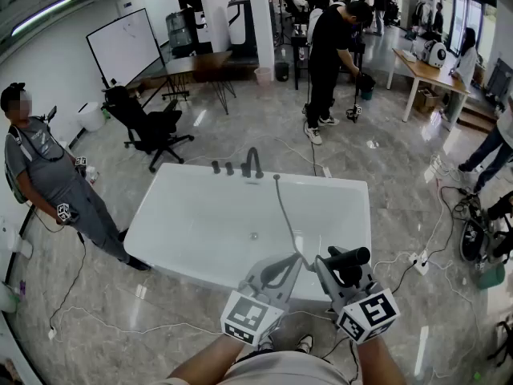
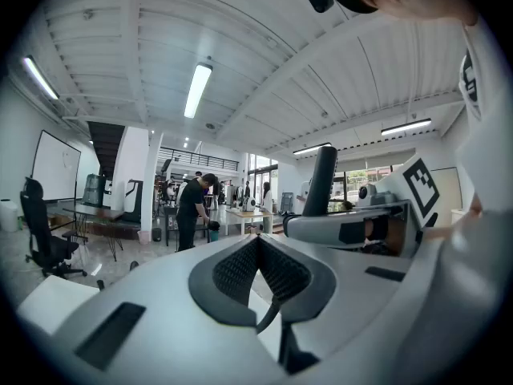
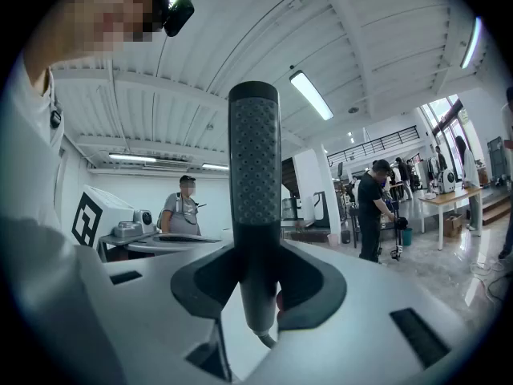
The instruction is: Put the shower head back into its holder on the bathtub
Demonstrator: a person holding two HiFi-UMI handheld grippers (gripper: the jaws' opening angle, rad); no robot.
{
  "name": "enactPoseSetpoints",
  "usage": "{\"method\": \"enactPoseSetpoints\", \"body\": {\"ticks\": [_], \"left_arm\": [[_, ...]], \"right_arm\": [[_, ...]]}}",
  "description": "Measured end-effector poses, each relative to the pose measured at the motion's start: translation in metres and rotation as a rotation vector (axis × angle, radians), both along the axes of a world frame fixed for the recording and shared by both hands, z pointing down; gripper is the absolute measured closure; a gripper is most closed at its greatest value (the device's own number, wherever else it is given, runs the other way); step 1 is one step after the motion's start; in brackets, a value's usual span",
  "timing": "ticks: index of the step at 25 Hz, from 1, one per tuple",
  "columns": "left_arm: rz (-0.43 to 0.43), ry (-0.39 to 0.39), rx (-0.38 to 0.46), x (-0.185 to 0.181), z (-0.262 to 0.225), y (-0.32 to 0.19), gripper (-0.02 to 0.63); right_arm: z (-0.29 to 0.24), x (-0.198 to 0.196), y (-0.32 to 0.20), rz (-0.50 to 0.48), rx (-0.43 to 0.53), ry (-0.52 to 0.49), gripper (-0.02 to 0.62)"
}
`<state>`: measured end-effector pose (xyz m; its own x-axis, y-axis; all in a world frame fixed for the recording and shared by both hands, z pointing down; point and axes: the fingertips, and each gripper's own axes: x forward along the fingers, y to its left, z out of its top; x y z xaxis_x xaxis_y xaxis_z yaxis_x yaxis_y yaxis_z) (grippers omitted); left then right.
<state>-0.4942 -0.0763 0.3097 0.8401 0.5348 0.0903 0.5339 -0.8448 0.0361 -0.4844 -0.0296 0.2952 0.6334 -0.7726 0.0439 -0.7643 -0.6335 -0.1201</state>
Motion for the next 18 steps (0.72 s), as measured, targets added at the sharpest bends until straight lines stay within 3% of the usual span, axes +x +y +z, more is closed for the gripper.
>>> {"method": "enactPoseSetpoints", "body": {"ticks": [18], "left_arm": [[-0.012,-0.013,0.002,-0.0059,0.0070,-0.0003,0.601]], "right_arm": [[-0.0057,-0.0008,0.0078,0.006,0.008,0.012,0.463]]}}
